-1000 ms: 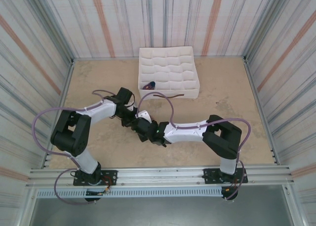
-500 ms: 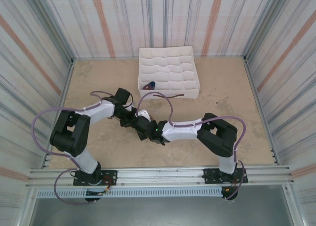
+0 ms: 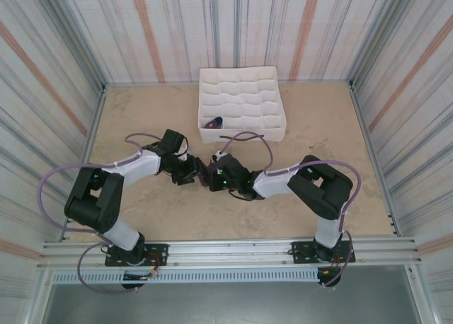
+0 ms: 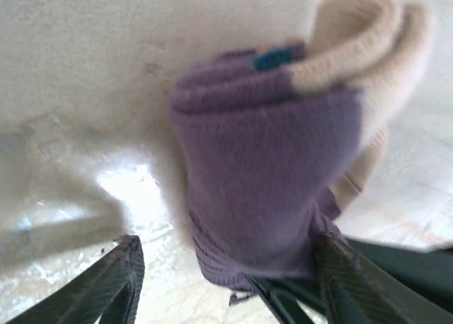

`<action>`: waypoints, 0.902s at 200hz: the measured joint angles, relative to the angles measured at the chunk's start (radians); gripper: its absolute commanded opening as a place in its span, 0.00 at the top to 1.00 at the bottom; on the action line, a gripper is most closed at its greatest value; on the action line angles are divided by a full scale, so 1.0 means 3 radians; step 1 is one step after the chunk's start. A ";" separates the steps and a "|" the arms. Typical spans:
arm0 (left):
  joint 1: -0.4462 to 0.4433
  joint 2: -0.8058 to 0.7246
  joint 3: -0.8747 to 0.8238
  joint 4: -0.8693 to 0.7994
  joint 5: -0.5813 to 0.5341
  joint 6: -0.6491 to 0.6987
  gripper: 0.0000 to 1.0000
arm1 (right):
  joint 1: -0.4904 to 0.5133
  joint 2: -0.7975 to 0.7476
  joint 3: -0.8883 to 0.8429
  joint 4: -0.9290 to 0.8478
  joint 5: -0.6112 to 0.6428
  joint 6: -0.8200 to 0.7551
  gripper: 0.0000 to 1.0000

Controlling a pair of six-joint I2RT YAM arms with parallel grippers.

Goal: Roll the socks

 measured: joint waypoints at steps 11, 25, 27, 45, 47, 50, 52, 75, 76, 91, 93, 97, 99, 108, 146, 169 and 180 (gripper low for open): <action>-0.0017 -0.0067 -0.0047 0.0099 0.0053 -0.0004 0.30 | -0.0125 0.0047 -0.0158 0.0370 -0.0266 0.0164 0.99; -0.0058 -0.0114 -0.0090 0.0214 0.0112 -0.0004 0.30 | -0.0287 0.0153 -0.0308 0.0830 -0.0571 0.0384 1.00; -0.0062 -0.0118 -0.0095 0.0228 0.0118 -0.0004 0.30 | -0.0313 0.0172 -0.0327 0.0893 -0.0613 0.0422 1.00; -0.0094 -0.0127 -0.0159 0.0369 0.0164 -0.0004 0.30 | -0.0487 0.0295 -0.0448 0.1320 -0.0909 0.0679 1.00; -0.0094 -0.0127 -0.0168 0.0385 0.0164 -0.0005 0.31 | -0.0505 0.0305 -0.0459 0.1354 -0.0935 0.0706 1.00; -0.0095 -0.0127 -0.0179 0.0402 0.0165 -0.0005 0.30 | -0.0524 0.0317 -0.0472 0.1396 -0.0971 0.0744 1.00; -0.0097 -0.0127 -0.0187 0.0408 0.0165 -0.0004 0.30 | -0.0537 0.0324 -0.0481 0.1422 -0.0996 0.0768 1.00; -0.0097 -0.0126 -0.0219 0.0422 0.0145 0.0000 0.31 | -0.0676 0.0361 -0.0552 0.1579 -0.1208 0.1081 1.00; -0.0097 -0.0126 -0.0219 0.0422 0.0145 -0.0001 0.31 | -0.0680 0.0362 -0.0553 0.1579 -0.1214 0.1091 1.00; -0.0095 -0.0122 -0.0220 0.0443 0.0125 0.0004 0.32 | -0.0769 0.0370 -0.0559 0.1583 -0.1331 0.1286 1.00; -0.0095 -0.0118 -0.0219 0.0445 0.0122 0.0005 0.32 | -0.0783 0.0374 -0.0559 0.1584 -0.1348 0.1312 1.00; -0.0095 -0.0113 -0.0219 0.0454 0.0114 0.0008 0.32 | -0.0806 0.0383 -0.0559 0.1588 -0.1381 0.1364 1.00; -0.0095 -0.0108 -0.0219 0.0460 0.0111 0.0010 0.32 | -0.0818 0.0388 -0.0559 0.1593 -0.1399 0.1387 1.00; -0.0094 -0.0081 -0.0216 0.0481 0.0094 0.0013 0.32 | -0.0863 0.0412 -0.0559 0.1614 -0.1470 0.1485 1.00; -0.0094 0.0084 -0.0148 0.0559 0.0051 0.0027 0.32 | -0.0966 0.0473 -0.0559 0.1661 -0.1661 0.1779 1.00; -0.0100 0.0191 -0.0056 0.0629 0.0013 0.0038 0.33 | -0.1003 0.0497 -0.0561 0.1684 -0.1723 0.1890 1.00; -0.0103 0.0240 -0.0011 0.0668 -0.0001 0.0038 0.35 | -0.1013 0.0497 -0.0566 0.1682 -0.1742 0.1907 1.00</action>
